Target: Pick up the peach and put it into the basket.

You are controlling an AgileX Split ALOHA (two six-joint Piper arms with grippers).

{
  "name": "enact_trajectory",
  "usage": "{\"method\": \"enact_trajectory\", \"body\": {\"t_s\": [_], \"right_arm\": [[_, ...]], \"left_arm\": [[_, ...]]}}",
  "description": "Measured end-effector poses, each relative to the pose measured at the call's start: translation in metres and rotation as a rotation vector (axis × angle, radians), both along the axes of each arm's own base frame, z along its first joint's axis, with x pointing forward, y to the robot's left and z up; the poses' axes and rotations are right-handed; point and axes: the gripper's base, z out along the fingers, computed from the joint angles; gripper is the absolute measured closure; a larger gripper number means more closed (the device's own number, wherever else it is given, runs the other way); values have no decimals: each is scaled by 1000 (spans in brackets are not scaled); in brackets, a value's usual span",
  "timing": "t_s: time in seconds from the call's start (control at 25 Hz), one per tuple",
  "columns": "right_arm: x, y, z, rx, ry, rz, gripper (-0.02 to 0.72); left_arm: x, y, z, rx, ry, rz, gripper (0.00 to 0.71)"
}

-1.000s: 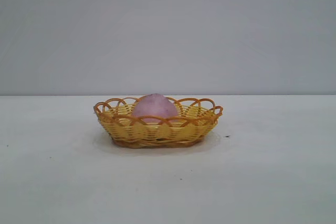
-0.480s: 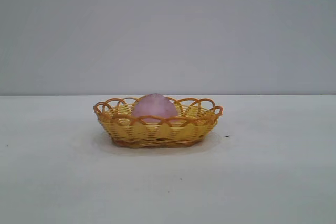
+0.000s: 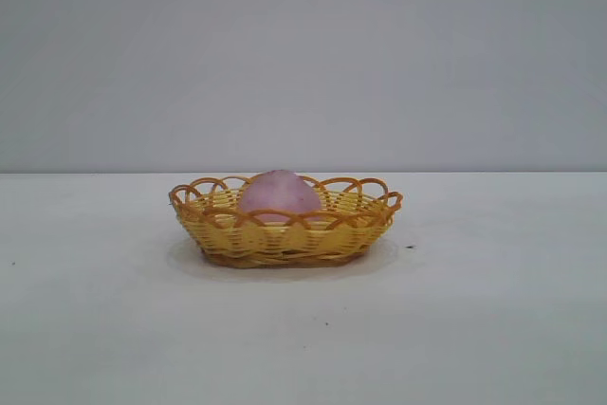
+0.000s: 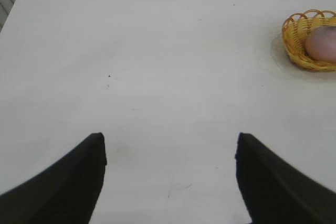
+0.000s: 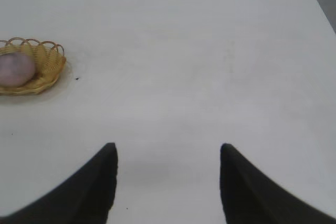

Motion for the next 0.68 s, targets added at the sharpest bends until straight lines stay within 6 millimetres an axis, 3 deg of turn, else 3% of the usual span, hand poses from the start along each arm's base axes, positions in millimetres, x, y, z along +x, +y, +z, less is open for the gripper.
{"method": "enact_trajectory", "body": {"t_s": [0.68], "right_arm": [[0,0,0,1,0,9,347]], "left_arm": [[0,0,0,0,0,0,249]]}}
